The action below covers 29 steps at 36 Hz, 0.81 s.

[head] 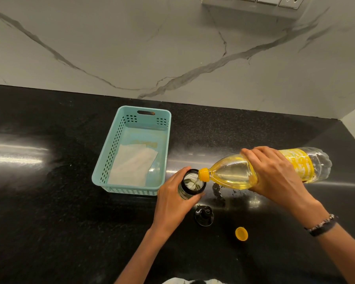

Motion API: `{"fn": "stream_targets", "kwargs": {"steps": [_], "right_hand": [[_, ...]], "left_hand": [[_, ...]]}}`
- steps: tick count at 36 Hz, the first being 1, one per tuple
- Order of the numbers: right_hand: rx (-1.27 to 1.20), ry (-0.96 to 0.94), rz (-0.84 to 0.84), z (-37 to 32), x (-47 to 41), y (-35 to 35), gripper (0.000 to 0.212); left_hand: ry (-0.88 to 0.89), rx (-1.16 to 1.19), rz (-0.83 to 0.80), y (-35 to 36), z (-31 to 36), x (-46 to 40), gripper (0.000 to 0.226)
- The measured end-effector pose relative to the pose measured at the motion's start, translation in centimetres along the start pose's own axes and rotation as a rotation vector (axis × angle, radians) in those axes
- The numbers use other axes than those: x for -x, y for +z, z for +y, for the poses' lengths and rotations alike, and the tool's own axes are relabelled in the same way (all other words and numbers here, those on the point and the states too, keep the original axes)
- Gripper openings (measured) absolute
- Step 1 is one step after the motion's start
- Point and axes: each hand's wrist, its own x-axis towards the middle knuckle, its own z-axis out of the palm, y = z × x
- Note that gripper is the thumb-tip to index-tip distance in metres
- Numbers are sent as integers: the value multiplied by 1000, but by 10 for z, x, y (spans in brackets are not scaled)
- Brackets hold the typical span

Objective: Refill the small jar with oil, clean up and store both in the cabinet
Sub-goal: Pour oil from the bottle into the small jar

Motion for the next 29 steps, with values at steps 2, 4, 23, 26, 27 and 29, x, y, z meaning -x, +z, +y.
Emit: {"fn": "stream_targets", "kwargs": {"steps": [2, 4, 23, 26, 27, 29], "right_hand": [[1, 0, 2, 0, 0, 0, 84], [3, 0, 1, 0, 0, 0, 84], [12, 4, -17, 0, 1, 1, 86], [12, 4, -17, 0, 1, 1, 86], [13, 4, -18, 0, 1, 1, 86], [15, 5, -21, 0, 1, 1, 87]], "left_hand": [[-3, -4, 0, 0, -1, 0, 60], [-6, -5, 0, 0, -1, 0, 61], [-24, -11, -2, 1, -3, 0, 66], [-27, -21, -6, 1, -3, 0, 67], [-27, -23, -6, 1, -3, 0, 67], [-24, -25, -4, 1, -2, 0, 66]]}}
